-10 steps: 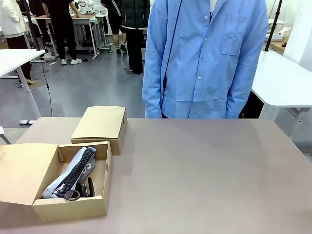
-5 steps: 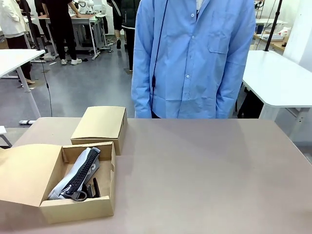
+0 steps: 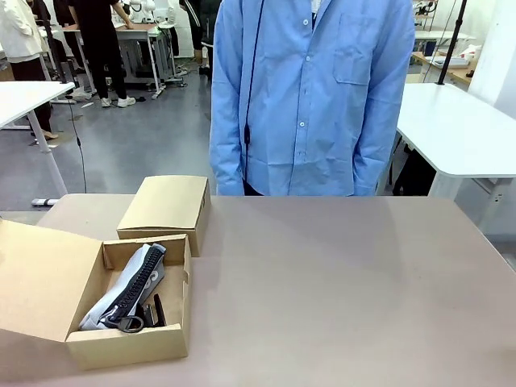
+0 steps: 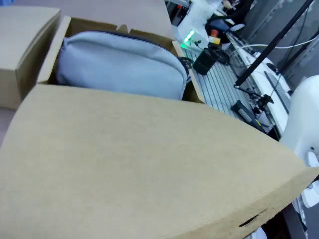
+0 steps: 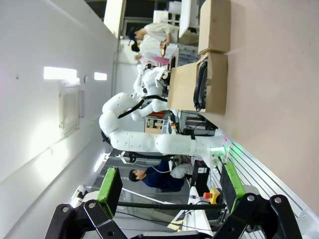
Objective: Place items inside the box.
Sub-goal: Close the lid of the Mailer Box closest to the robot.
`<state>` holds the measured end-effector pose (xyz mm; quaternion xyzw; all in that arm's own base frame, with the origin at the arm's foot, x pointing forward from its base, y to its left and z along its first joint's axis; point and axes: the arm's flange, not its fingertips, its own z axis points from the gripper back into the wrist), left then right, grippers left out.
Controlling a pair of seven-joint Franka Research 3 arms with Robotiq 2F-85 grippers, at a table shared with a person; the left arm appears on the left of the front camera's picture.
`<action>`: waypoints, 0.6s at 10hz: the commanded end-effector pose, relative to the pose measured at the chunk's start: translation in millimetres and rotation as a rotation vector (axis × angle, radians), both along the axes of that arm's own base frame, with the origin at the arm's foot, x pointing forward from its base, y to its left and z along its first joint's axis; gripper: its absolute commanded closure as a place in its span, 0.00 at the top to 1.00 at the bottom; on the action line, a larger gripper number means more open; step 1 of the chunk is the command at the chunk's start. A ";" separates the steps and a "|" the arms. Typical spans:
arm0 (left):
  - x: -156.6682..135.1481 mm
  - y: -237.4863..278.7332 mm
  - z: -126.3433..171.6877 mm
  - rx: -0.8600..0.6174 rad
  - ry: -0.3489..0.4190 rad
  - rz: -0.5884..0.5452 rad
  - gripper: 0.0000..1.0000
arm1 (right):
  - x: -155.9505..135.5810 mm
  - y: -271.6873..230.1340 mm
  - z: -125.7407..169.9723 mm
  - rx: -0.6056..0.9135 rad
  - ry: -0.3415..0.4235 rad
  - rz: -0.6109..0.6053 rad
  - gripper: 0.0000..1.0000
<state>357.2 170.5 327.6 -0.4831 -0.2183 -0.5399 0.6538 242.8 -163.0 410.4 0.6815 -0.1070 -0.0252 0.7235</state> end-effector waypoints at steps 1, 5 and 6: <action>-12.4 -11.7 3.2 -0.039 -0.068 0.032 1.00 | -2.8 -1.1 2.0 0.009 -0.015 0.004 1.00; -22.0 -30.2 28.7 -0.112 -0.165 0.074 1.00 | -2.8 -1.1 2.0 0.009 -0.015 0.004 1.00; -25.9 -34.9 38.1 -0.125 -0.206 0.104 1.00 | -2.8 -1.1 2.0 0.009 -0.015 0.004 1.00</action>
